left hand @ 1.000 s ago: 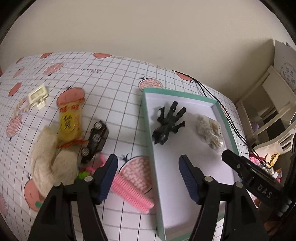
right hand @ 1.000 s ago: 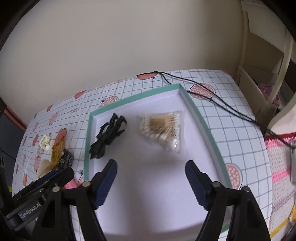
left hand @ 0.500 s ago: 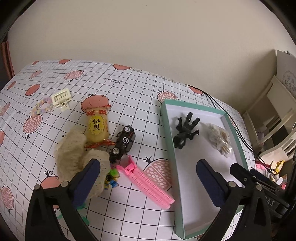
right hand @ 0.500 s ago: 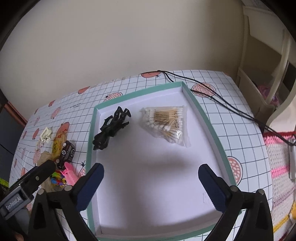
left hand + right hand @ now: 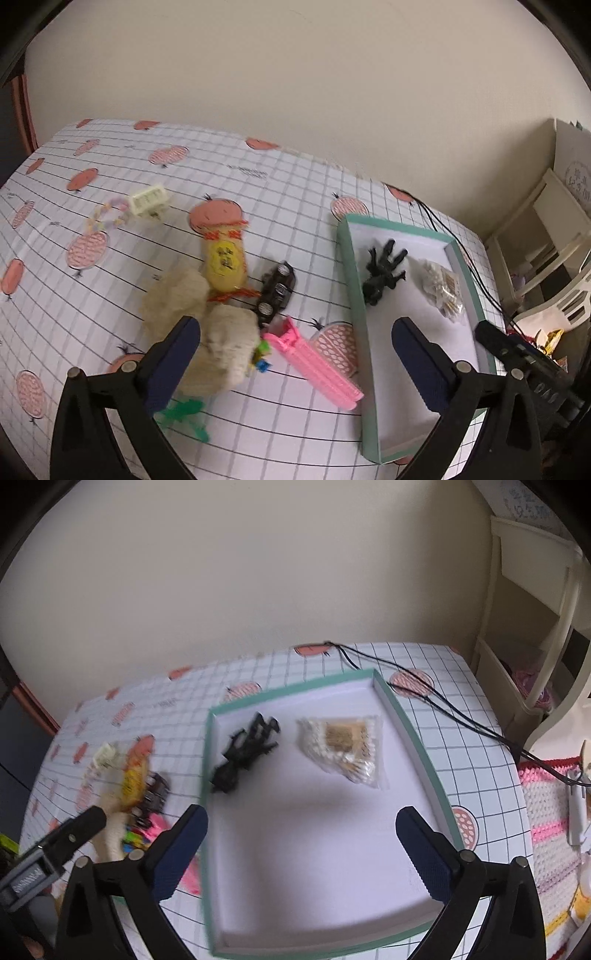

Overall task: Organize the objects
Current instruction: 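Withdraw both tools from the tray back toward the pile, then grasp the green toy figure with the left tool while the right tool grasps the pink hair curler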

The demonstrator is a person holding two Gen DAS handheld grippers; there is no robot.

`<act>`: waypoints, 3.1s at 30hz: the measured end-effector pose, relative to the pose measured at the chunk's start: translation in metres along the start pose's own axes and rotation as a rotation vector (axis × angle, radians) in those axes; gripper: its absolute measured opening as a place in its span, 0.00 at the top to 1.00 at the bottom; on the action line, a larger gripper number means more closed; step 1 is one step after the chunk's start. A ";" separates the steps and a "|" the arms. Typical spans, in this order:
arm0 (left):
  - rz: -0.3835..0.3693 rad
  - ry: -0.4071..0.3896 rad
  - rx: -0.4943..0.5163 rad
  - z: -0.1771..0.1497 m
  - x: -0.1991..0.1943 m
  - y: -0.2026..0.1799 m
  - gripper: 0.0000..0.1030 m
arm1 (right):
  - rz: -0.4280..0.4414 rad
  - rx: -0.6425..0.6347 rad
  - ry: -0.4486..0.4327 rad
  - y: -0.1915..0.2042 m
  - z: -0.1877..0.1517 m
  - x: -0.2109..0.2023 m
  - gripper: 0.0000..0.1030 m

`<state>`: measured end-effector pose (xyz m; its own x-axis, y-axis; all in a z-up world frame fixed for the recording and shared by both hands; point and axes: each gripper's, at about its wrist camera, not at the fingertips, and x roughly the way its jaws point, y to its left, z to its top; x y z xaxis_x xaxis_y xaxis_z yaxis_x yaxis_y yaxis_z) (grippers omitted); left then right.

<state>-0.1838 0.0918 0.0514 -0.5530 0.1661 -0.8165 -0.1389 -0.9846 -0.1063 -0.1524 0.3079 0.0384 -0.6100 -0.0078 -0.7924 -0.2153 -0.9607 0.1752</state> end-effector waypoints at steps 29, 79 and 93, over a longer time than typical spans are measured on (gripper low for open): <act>0.204 0.130 -0.191 0.001 -0.014 0.106 0.00 | 0.157 -0.283 0.123 0.129 -0.017 0.029 0.12; 0.228 0.425 -0.087 -0.051 0.045 0.061 0.49 | 0.054 -0.431 0.323 0.139 -0.071 0.101 0.64; 0.208 0.412 -0.097 -0.051 0.038 0.056 0.50 | 0.128 -0.361 0.289 0.128 -0.052 0.078 0.72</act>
<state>-0.1703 0.0400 -0.0143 -0.1862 -0.0514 -0.9812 0.0289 -0.9985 0.0468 -0.1879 0.1700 -0.0311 -0.3665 -0.1595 -0.9166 0.1574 -0.9816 0.1079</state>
